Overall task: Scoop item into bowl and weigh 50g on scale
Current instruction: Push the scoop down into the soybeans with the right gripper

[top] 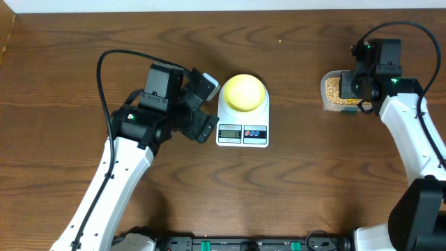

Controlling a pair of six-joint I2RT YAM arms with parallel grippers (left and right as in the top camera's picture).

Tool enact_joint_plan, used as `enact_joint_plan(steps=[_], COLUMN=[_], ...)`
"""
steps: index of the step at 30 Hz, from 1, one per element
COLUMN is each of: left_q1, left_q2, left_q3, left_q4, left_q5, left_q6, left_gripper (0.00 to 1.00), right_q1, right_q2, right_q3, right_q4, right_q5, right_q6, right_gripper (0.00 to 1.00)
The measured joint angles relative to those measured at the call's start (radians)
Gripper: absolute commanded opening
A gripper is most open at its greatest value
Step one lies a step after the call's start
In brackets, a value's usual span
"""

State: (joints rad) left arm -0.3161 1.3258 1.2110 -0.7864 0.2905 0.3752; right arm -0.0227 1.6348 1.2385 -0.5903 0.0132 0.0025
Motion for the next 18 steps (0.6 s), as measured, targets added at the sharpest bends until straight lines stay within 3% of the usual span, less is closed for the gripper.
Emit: enact_joint_plan(steps=[18], left_q1=[0.000], left_q2=[0.000], left_q3=[0.000], left_q4=[0.000], left_q5=[0.000], left_q6=[0.000], left_gripper=[0.89], right_q1=[0.000], right_q2=[0.000], right_q3=[-0.002], right_q4=[0.005], right_q5=[-0.007], right_q6=[0.000], right_gripper=[0.01])
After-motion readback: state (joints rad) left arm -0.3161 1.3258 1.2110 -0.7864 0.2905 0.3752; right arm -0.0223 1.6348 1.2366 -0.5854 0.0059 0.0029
